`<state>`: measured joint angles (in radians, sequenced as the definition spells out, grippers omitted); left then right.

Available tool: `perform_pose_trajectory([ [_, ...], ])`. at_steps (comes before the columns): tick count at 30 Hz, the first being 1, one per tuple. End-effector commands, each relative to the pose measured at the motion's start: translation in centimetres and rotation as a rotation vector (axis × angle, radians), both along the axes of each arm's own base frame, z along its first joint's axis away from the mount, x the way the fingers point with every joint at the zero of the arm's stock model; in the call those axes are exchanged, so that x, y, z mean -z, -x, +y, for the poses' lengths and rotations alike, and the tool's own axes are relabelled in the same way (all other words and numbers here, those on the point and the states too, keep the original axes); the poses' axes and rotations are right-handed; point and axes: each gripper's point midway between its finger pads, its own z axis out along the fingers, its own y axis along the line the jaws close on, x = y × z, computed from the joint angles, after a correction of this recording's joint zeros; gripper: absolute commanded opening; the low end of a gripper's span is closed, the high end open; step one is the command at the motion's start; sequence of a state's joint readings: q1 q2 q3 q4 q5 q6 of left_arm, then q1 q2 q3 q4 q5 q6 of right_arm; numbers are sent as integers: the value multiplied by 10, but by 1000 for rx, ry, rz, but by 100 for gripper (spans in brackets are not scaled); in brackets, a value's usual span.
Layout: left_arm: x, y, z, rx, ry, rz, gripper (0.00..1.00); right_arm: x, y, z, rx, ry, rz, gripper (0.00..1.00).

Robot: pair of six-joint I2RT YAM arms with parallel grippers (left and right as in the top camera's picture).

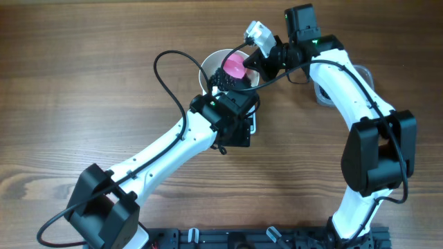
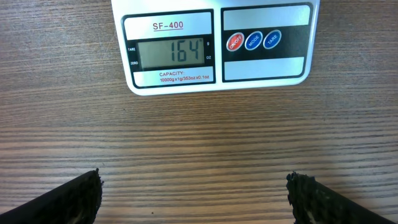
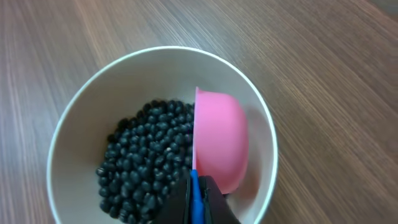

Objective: Scoop item into bowl and weigh 150g on scale
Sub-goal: 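Dip the scoop into the bowl to scoop out some beans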

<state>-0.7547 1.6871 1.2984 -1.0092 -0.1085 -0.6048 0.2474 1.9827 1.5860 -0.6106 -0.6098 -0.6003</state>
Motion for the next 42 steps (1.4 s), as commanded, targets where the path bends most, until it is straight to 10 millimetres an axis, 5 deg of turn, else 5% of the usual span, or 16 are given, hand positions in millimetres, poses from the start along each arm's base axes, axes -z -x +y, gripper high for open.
perform_pose_trajectory([
  [1,4,1,2,-5,-22,-3,100,12,-11,-4,-13,55,-56,4],
  [5,4,1,2,-5,-22,-3,100,15,-20,-13,5,117,-109,4],
  [9,4,1,2,-5,-22,-3,100,24,-6,-14,-23,132,-51,4],
  [14,4,1,2,-5,-22,-3,100,13,21,9,-75,-46,88,4],
  [25,4,1,2,-5,-22,-3,100,-3,31,17,128,-253,415,4],
  [30,4,1,2,-5,-22,-3,100,-26,26,0,105,-408,458,4],
  [42,4,1,2,-5,-22,-3,100,-31,11,-7,108,-418,375,4],
])
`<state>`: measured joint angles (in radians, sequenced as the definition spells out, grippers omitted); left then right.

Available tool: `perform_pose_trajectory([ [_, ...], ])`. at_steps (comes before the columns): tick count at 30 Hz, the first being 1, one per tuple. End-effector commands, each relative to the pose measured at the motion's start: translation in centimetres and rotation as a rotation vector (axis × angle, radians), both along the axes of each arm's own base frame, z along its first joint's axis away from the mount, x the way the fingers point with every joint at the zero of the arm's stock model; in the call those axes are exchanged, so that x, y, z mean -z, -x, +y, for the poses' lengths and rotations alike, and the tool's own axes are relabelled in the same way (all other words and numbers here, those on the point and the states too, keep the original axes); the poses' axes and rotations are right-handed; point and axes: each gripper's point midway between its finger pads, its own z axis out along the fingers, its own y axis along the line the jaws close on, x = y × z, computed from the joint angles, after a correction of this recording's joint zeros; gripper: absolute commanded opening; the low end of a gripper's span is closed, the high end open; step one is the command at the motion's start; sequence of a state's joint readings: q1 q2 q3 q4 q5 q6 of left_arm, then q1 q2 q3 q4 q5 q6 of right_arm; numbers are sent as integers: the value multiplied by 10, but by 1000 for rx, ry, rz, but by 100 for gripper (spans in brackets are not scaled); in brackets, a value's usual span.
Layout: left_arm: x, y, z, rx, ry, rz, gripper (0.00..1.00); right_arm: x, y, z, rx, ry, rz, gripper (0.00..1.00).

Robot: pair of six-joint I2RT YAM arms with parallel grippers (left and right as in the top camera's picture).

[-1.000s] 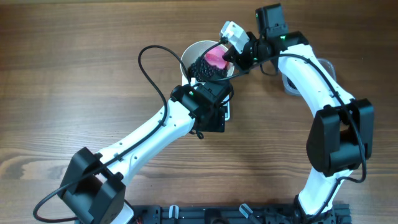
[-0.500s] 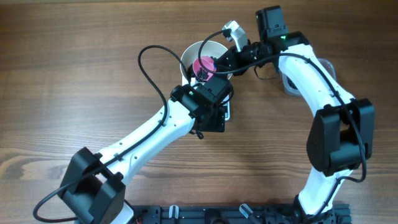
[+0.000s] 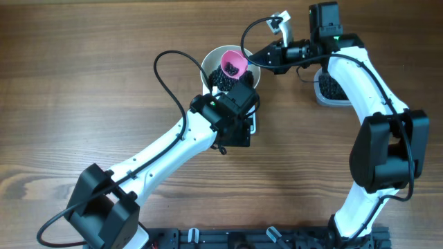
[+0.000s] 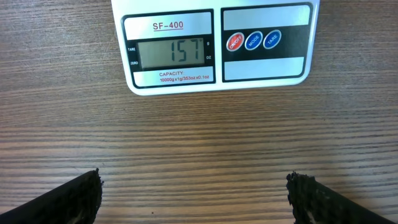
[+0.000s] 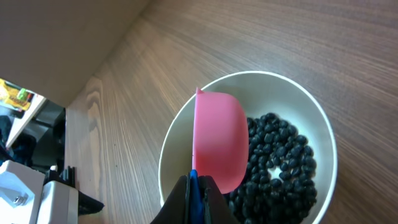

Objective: Scoop item into bowl and weigh 150g on scale
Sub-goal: 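Dip the scoop into the bowl to scoop out some beans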

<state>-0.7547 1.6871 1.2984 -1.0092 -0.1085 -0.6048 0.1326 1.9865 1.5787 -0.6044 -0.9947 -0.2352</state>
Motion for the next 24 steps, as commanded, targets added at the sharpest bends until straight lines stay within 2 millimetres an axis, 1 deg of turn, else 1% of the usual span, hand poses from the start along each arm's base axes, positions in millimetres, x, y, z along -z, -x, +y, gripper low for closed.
perform_pose_trajectory([
  [1,4,1,2,-5,-22,-3,100,6,1,4,-16,-21,20,4],
  [3,4,1,2,-5,-22,-3,100,11,-2,1,5,14,15,4],
  [5,4,1,2,-5,-22,-3,100,26,-13,-11,53,127,-28,4],
  [6,4,1,2,-5,-22,-3,100,28,-15,-13,48,154,-58,4],
  [9,4,1,2,-5,-22,-3,100,29,-18,-12,5,186,-151,4],
  [12,4,1,2,-5,-22,-3,100,40,-20,-10,1,285,-193,4],
  [14,4,1,2,-5,-22,-3,100,46,-20,-4,-5,349,-216,4],
  [16,4,1,2,-5,-22,-3,100,51,-16,8,-19,394,-228,4],
  [19,4,1,2,-5,-22,-3,100,61,-11,16,-22,491,-236,4],
  [24,4,1,2,-5,-22,-3,100,69,15,31,-88,505,-172,4],
])
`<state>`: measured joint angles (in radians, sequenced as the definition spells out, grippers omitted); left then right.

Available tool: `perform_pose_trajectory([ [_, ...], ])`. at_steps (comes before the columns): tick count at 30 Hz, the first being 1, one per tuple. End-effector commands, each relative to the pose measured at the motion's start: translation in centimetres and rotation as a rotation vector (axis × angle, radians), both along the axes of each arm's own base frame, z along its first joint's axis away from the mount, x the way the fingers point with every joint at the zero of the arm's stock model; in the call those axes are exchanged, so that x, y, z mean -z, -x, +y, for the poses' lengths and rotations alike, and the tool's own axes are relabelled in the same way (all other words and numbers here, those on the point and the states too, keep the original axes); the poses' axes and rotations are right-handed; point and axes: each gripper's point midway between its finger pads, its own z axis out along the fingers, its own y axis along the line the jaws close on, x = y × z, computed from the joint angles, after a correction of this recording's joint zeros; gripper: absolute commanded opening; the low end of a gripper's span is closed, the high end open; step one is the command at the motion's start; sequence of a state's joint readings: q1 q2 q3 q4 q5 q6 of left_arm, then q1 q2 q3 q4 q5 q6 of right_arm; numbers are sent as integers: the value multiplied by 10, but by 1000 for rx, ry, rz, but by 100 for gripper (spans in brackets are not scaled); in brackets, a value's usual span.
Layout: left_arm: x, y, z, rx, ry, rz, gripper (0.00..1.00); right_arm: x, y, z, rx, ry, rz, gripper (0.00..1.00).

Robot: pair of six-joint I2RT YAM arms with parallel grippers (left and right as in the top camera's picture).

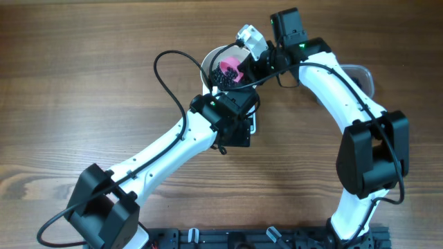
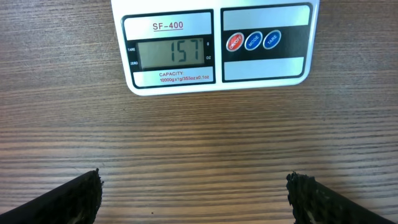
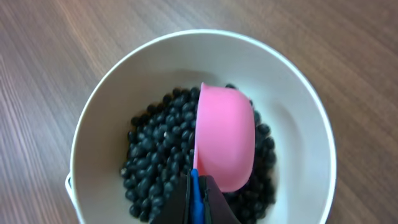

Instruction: Scoop item into bowl and weigh 150g on scale

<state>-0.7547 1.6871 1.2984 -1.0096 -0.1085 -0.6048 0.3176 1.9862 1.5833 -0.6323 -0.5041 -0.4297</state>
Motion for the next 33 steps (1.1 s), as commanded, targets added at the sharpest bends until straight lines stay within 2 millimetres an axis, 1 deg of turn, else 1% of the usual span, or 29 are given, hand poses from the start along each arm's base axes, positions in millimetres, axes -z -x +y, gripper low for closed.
perform_pose_trajectory([
  [1,4,1,2,-5,-22,-3,100,20,17,7,-31,50,59,4],
  [3,4,1,2,-5,-22,-3,100,17,28,16,-66,4,99,4],
  [5,4,1,2,-5,-22,-3,100,17,39,19,-85,-21,148,4],
  [7,4,1,2,-5,-22,-3,100,12,49,25,-113,-74,193,4],
  [10,4,1,2,-5,-22,-3,100,5,55,31,-77,-145,273,4],
  [12,4,1,2,-5,-22,-3,100,1,51,27,-7,-196,342,4],
  [14,4,1,2,-5,-22,-3,100,-1,42,14,93,-230,401,4],
  [15,4,1,2,-5,-22,-3,100,-5,38,10,113,-263,417,4],
  [16,4,1,2,-5,-22,-3,100,-12,32,5,132,-316,432,4],
  [18,4,1,2,-5,-22,-3,100,-32,18,-5,163,-454,466,4],
  [20,4,1,2,-5,-22,-3,100,-42,13,-16,158,-520,476,4],
  [21,4,1,2,-5,-22,-3,100,-46,13,-19,151,-543,483,4],
  [25,4,1,2,-5,-22,-4,100,-47,13,-21,145,-551,475,4],
  [29,4,1,2,-5,-22,-3,100,-53,16,-18,123,-579,490,4],
  [33,4,1,2,-5,-22,-3,100,-52,17,-18,140,-583,519,4],
])
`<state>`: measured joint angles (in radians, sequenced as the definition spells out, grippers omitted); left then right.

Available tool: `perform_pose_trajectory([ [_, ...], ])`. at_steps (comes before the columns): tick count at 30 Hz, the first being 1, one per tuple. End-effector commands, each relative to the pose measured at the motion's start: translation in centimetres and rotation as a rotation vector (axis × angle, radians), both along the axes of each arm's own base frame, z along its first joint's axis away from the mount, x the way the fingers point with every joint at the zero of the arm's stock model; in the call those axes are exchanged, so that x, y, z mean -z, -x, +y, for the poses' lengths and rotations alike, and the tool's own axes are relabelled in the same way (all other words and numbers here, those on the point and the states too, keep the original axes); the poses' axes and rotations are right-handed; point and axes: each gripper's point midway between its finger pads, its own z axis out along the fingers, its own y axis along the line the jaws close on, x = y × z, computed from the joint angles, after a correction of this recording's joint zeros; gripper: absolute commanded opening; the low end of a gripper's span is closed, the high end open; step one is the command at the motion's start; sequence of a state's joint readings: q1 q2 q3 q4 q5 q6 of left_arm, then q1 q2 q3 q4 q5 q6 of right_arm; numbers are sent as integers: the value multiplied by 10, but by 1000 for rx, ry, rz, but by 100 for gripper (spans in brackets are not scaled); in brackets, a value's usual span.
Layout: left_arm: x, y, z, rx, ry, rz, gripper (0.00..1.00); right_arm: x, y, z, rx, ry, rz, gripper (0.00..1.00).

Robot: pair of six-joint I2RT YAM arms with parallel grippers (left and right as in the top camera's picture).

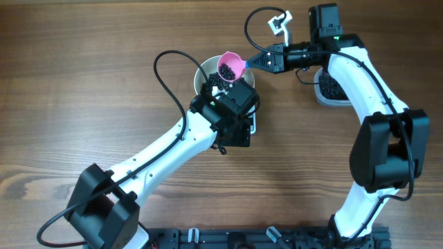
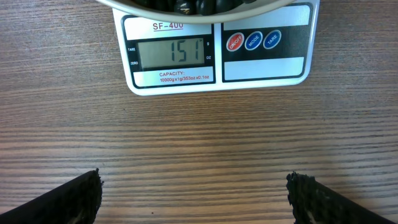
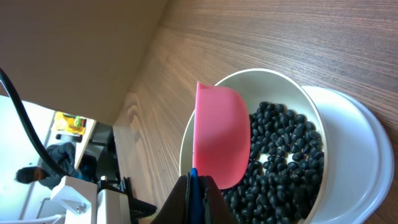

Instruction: Scoop item into bowl and weigh 150g on scale

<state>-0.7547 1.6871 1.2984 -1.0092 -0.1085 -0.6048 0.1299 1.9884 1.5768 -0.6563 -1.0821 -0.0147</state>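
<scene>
A white bowl (image 3: 283, 87) of black beans (image 3: 280, 155) stands on the white scale (image 2: 217, 46), whose display (image 2: 171, 54) reads 151. The bowl's rim (image 2: 186, 7) pokes into the top of the left wrist view. My right gripper (image 3: 194, 186) is shut on the blue handle of a pink scoop (image 3: 221, 140), held above the bowl's edge; in the overhead view the pink scoop (image 1: 232, 66) hangs over the bowl (image 1: 208, 79). The scoop's underside faces the wrist camera, so its contents are hidden. My left gripper (image 2: 194, 199) hovers open over bare wood in front of the scale.
A clear container (image 1: 332, 86) of black beans sits at the back right, beside the right arm. The left arm (image 1: 173, 149) stretches diagonally across the table and covers most of the scale in the overhead view. A black cable (image 1: 163, 76) loops left of the bowl.
The scoop was down among the beans in the bowl and is now raised above its edge. The display fell from 157 to 151. The bowl's rim now shows in the left wrist view.
The display first read 164 with the scoop in the bowl. Then the scoop was held up with beans in it and the reading was 157. It was back in the bowl at 157, and now it is raised at 151. The left gripper stayed put.
</scene>
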Motion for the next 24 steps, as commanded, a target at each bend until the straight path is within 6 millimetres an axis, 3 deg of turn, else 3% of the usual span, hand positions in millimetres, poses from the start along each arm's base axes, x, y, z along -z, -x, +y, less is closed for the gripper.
perform_pose_trajectory([
  [1,4,1,2,-5,-22,-3,100,3,5,5,-18,-38,53,4],
  [8,4,1,2,-5,-22,-3,100,16,14,2,-8,-8,114,4],
  [11,4,1,2,-5,-22,-3,100,46,1,-15,81,172,95,4],
  [14,4,1,2,-5,-22,-3,100,55,-9,-24,124,245,60,4],
  [21,4,1,2,-5,-22,-3,100,50,-25,-25,144,245,-25,4],
  [24,4,1,2,-5,-22,-3,100,36,-24,-14,85,170,-86,4],
])
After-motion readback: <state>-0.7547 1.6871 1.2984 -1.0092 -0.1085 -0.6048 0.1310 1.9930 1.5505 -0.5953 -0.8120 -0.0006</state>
